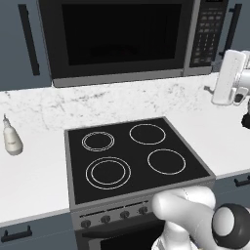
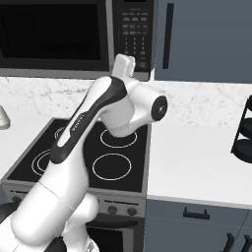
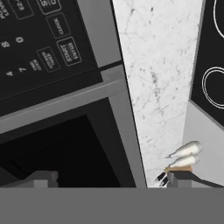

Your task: Pick the tomato from the sink and place it in the bowl. Then pick the bowl and place it in the microwave. Then close the microwave door and press the start button.

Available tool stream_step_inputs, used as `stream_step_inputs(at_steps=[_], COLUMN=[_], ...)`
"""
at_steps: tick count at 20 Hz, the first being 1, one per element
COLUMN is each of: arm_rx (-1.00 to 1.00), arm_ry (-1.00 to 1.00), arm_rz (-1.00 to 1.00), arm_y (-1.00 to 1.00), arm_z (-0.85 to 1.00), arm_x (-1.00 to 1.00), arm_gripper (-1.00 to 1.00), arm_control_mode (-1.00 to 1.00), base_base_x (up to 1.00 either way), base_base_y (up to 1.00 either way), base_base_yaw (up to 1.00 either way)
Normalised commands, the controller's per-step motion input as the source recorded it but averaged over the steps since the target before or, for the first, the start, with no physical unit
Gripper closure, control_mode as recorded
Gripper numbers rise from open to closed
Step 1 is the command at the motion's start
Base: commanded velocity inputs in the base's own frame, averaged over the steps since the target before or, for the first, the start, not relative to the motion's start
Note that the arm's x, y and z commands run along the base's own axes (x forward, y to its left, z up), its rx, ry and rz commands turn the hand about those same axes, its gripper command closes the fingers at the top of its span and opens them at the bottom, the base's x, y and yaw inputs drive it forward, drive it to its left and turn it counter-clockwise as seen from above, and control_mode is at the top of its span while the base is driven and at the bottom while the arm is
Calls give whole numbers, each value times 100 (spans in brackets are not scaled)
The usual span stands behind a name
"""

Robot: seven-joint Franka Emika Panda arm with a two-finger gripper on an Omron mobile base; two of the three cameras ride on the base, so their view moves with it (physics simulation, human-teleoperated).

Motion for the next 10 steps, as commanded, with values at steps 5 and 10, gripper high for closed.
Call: stream_step_inputs(at_steps=[5,10], arm_rx=[0,0], arm_ry=[0,0], arm_rz=[0,0], arm_y=[-3,-1], arm_z=[-3,-5], arm_x=[20,24], arm_gripper=[-100,-100], arm_control_mode=[-100,-100], base_base_x=[0,0], base_base_y=[0,0], base_base_yaw=[0,0])
